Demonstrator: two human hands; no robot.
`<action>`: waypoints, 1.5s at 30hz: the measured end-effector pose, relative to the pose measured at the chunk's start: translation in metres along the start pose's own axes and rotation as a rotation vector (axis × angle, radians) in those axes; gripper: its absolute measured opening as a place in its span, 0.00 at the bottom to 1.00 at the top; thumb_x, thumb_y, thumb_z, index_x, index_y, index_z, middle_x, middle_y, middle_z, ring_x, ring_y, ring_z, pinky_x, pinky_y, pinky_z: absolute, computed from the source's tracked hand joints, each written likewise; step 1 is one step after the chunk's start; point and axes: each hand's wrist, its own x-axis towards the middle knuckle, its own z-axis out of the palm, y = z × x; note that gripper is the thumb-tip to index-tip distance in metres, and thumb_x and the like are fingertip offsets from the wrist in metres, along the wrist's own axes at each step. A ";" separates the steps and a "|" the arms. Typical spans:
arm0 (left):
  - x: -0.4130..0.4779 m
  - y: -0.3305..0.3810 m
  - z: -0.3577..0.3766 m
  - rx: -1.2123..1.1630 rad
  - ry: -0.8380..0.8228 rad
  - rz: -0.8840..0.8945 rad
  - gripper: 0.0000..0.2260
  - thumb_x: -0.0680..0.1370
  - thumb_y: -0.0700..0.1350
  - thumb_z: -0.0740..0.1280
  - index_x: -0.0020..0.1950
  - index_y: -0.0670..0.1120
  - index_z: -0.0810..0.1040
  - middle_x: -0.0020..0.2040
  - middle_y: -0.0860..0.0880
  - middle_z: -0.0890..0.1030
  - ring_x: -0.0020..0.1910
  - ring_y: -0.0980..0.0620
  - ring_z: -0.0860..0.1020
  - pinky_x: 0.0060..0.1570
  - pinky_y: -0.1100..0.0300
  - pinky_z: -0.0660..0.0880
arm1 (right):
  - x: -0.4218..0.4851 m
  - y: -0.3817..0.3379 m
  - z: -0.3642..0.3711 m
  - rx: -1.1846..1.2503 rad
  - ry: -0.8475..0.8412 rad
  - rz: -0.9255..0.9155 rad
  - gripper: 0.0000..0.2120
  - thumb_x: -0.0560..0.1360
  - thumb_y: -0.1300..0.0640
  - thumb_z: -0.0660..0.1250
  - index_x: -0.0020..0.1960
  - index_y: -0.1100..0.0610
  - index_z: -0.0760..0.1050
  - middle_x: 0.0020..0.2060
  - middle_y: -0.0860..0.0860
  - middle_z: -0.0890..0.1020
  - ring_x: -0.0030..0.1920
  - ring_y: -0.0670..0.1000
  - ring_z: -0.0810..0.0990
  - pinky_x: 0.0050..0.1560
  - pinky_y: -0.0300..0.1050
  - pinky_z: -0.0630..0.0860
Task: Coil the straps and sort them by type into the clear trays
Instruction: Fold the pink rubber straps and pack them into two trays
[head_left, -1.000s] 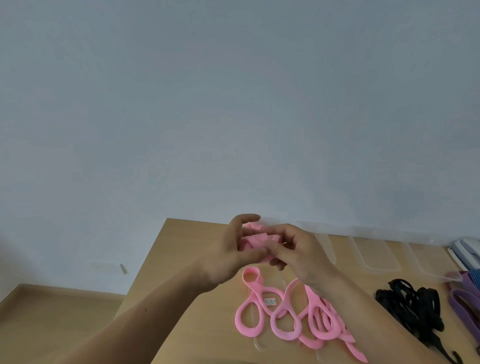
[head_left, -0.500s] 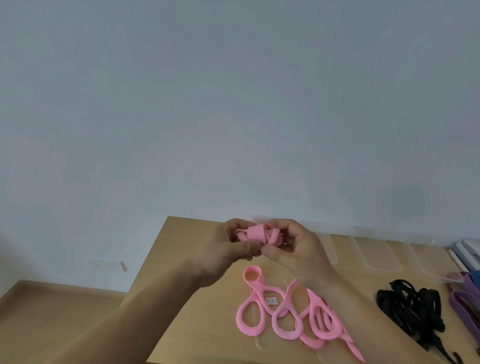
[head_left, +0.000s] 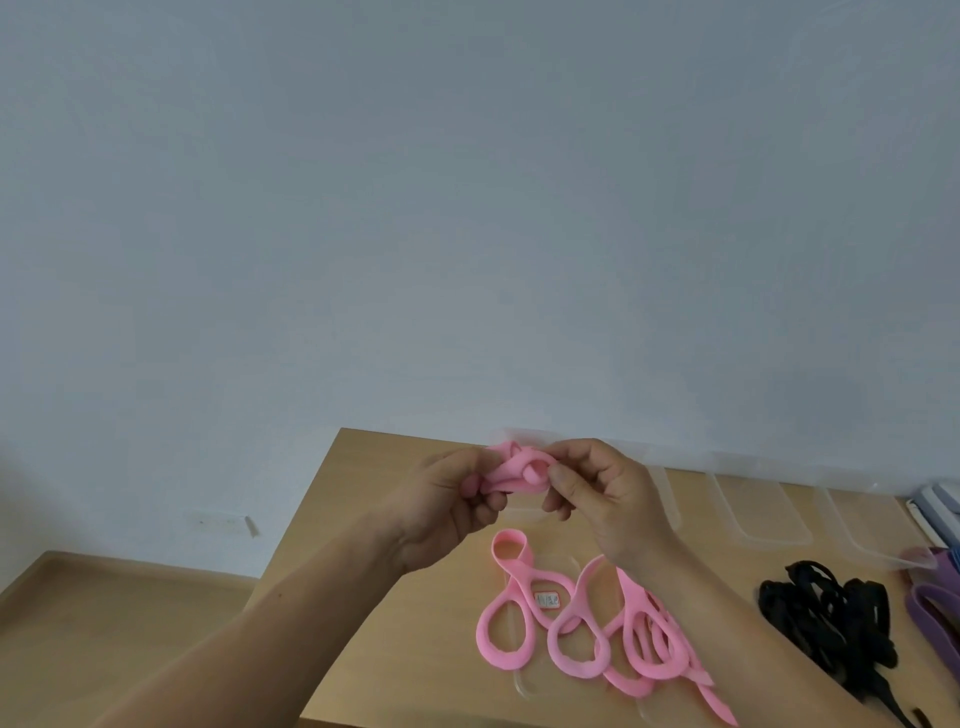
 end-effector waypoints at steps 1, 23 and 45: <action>0.000 0.000 0.001 -0.008 0.003 0.000 0.15 0.79 0.40 0.64 0.62 0.32 0.76 0.42 0.41 0.74 0.31 0.51 0.75 0.31 0.62 0.73 | 0.000 0.001 0.001 -0.011 0.014 -0.018 0.10 0.78 0.67 0.66 0.52 0.54 0.80 0.34 0.51 0.84 0.34 0.50 0.81 0.35 0.39 0.77; -0.007 -0.001 -0.008 0.256 -0.178 0.068 0.20 0.74 0.45 0.67 0.63 0.38 0.70 0.49 0.36 0.84 0.46 0.41 0.82 0.43 0.57 0.79 | 0.010 0.004 0.005 -0.278 -0.067 -0.014 0.21 0.65 0.34 0.72 0.55 0.41 0.81 0.47 0.43 0.86 0.50 0.45 0.84 0.53 0.45 0.82; -0.006 -0.015 -0.018 0.473 -0.078 0.226 0.10 0.83 0.48 0.62 0.59 0.43 0.71 0.50 0.39 0.84 0.48 0.43 0.84 0.46 0.56 0.80 | 0.014 0.016 0.012 -0.268 0.011 0.051 0.13 0.70 0.50 0.76 0.49 0.34 0.80 0.46 0.41 0.86 0.49 0.45 0.84 0.52 0.43 0.81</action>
